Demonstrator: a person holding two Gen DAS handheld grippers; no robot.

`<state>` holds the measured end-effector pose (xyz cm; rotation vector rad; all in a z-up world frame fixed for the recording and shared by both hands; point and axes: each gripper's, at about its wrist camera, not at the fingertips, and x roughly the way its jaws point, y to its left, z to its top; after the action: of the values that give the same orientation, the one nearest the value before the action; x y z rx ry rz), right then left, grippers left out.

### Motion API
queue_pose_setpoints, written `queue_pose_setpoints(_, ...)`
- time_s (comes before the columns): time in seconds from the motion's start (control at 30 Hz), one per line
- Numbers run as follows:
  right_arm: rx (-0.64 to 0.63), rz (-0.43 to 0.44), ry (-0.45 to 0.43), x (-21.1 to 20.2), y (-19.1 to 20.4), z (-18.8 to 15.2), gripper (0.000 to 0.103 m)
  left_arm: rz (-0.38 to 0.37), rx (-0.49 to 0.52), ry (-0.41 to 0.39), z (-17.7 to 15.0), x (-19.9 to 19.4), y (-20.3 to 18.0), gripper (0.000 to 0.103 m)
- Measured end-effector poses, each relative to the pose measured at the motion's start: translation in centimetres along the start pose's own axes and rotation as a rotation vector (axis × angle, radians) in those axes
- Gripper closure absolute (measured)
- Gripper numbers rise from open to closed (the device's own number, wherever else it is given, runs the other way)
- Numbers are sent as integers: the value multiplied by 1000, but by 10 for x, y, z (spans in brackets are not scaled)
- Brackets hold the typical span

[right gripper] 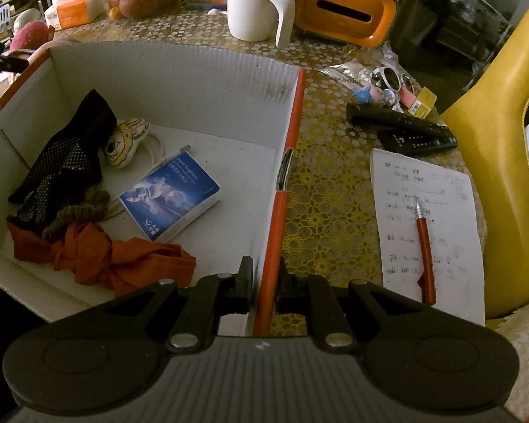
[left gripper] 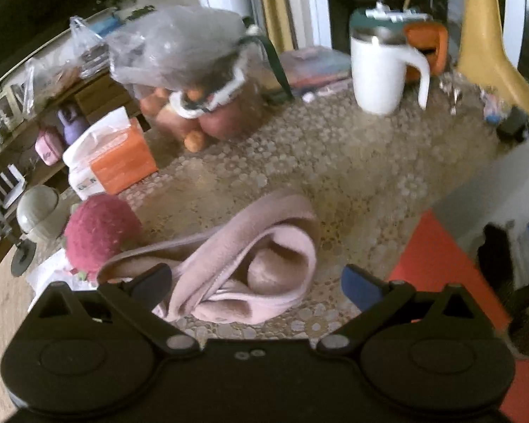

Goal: Organize objects
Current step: 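Move the left gripper back to the pink towel on the table, then close the left gripper on the pink towel and lift it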

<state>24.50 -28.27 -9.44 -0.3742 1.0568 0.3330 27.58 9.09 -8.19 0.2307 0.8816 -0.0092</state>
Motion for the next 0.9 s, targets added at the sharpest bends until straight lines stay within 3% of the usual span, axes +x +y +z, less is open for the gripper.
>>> queue_pose_setpoints(0.57, -9, -3, 34, 6, 1, 2, 91, 34, 100, 50, -1, 62, -10, 5)
queue_pose_setpoints(0.77, -7, -6, 39, 8, 1, 2, 92, 95, 115, 56, -4, 68, -14, 29)
queue_pose_setpoints(0.9, -6, -13, 37, 8, 2, 2, 92, 112, 88, 43, -4, 62, -11, 52)
